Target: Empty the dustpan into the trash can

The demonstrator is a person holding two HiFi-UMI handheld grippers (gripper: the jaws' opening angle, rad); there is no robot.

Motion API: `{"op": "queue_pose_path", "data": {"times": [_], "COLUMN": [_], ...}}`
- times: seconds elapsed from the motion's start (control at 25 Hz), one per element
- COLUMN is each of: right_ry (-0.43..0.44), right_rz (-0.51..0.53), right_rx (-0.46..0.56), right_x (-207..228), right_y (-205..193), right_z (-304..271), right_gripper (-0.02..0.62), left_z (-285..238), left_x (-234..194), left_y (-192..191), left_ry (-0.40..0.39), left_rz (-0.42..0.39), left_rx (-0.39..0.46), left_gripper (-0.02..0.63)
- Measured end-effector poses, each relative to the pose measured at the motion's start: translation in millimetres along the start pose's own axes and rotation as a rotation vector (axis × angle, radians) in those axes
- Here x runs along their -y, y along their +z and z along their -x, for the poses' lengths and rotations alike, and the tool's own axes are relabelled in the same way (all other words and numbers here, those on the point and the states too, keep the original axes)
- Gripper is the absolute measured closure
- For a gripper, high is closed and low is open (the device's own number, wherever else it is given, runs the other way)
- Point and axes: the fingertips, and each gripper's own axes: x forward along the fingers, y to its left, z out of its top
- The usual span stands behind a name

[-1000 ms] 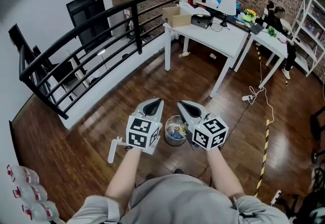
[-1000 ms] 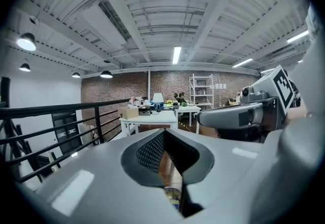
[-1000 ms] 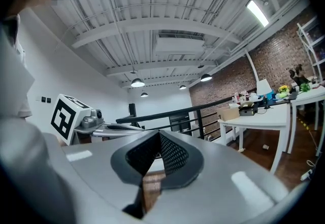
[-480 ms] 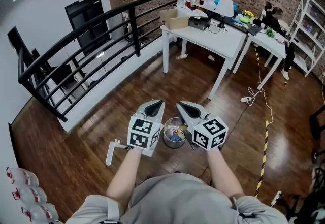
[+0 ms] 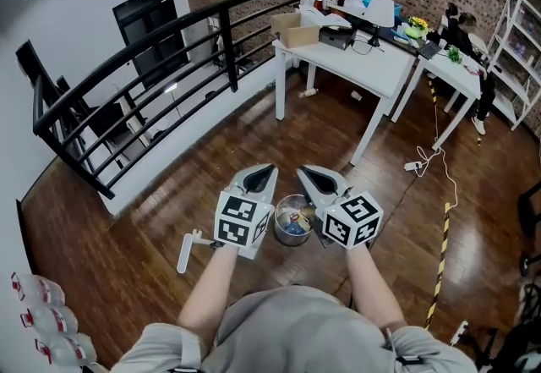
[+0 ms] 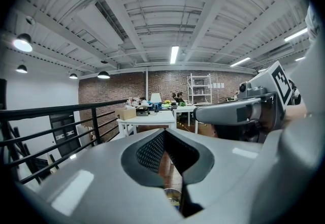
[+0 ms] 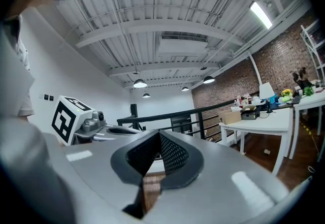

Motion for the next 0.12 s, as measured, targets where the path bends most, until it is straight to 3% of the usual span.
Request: {"op": "queue_pose_path", "data": {"times": [0.12], "right_ry": [-0.005], "right_rz": [0.000], "right_rx": [0.008], "right_x": [3.2], "right_y": [2.7], "right_z": [-1.3], "right_gripper": [0.595], "left_z": [-0.3], "left_x": [-0.1], "left_y": [1.4], "left_ry": [-0.005], "left_rz": [-0.002], "left_rx": [0.005], "left_gripper": [0.600]}}
